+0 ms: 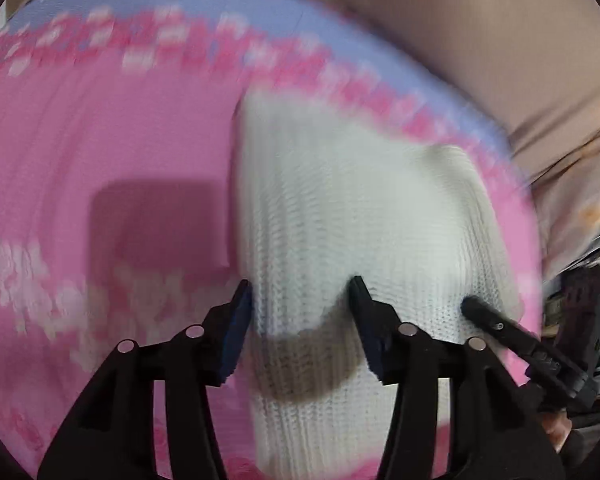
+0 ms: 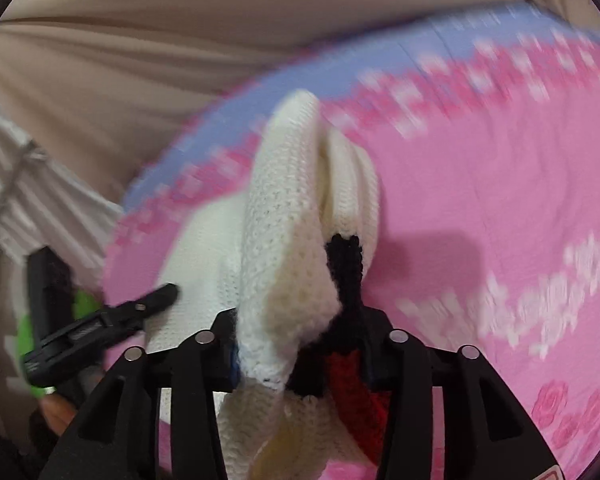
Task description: Fold small clothes
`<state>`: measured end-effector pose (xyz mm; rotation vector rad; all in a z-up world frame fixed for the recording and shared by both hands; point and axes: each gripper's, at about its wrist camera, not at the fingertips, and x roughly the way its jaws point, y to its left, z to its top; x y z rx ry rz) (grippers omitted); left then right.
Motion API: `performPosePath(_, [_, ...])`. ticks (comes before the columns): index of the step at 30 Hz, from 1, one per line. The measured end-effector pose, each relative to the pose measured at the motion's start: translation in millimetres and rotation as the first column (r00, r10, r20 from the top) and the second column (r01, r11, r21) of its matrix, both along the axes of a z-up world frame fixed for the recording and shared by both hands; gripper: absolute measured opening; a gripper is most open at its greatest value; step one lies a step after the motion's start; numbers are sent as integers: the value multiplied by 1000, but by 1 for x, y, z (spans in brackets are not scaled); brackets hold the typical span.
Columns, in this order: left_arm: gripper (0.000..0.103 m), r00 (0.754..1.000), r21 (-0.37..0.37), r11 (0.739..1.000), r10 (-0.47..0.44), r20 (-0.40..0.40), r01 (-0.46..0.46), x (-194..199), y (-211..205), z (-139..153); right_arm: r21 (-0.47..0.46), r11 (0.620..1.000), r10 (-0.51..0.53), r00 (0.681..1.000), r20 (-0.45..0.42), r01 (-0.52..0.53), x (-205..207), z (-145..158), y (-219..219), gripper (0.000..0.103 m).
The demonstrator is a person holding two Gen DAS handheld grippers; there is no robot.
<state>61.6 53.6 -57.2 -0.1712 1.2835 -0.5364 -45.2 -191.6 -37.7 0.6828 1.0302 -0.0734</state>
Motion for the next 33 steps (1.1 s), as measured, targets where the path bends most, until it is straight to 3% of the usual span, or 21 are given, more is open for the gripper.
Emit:
performPosePath(1, [53, 1000, -9, 1000, 24, 17, -24, -5, 2, 6, 1, 1000, -16, 993, -117, 16, -5, -35, -3, 46])
performPosePath(2, [52, 999, 6, 999, 35, 39, -35, -10, 3, 15, 67, 995, -67, 996, -60, 71, -18, -38, -8, 48])
performPosePath(4, [51, 994, 53, 998, 19, 108, -25, -24, 3, 38, 104, 985, -134, 991, -28, 136, -34, -22, -15, 49])
performPosePath(6, [51, 983, 73, 997, 4, 182, -17, -38, 2, 57, -9, 993, -119, 992, 41, 119, -46, 15, -11, 46])
performPosePath(7, [51, 981, 82, 996, 1, 195, -17, -40, -1, 58, -47, 994, -97, 993, 74, 101, -50, 29, -9, 36])
performPosePath(8, [51, 980, 89, 996, -8, 198, -10, -42, -5, 58, -63, 994, -79, 993, 92, 85, -50, 37, -7, 17])
performPosePath(10, [51, 984, 132, 991, -35, 177, 12, -44, -15, 46, -77, 997, -15, 996, 85, 22, -45, 43, 4, 1])
performPosePath(11, [51, 986, 166, 986, -44, 161, 17, -44, -19, 37, -91, 996, 13, 998, 61, -8, -37, 37, 10, 0])
performPosePath(13, [55, 993, 217, 976, -39, 113, 14, -45, -17, 16, -186, 977, 89, 994, -67, -100, -22, 2, 26, 0])
performPosePath(15, [57, 997, 183, 983, 10, 76, -24, -45, -6, 13, -133, 981, 124, 984, -130, -141, -21, -31, 28, 0])
performPosePath(20, [57, 994, 223, 975, -12, 113, -13, -47, -9, 15, -218, 965, 140, 989, -43, -146, -24, 15, 39, 0])
performPosePath(22, [57, 993, 231, 973, -17, 115, -10, -48, -10, 13, -234, 956, 163, 983, -84, -178, -16, 11, 46, 0])
performPosePath(24, [58, 993, 246, 969, -23, 116, -6, -49, -13, 13, -262, 941, 165, 968, -190, -212, -8, -24, 44, 0])
performPosePath(25, [58, 992, 255, 967, -26, 120, -6, -49, -14, 13, -236, 950, 166, 971, -170, -204, -10, -31, 40, 0])
performPosePath(29, [58, 987, 291, 957, -43, 157, -5, -56, -18, 23, -196, 971, 114, 987, -112, -134, -14, 3, 31, 0])
performPosePath(31, [57, 985, 303, 953, -45, 165, -7, -59, -20, 25, -245, 963, 103, 993, -58, -115, -11, 26, 29, 0])
performPosePath(33, [57, 986, 305, 952, -42, 161, -10, -60, -22, 24, -293, 949, 99, 993, -63, -113, -1, 28, 25, 0])
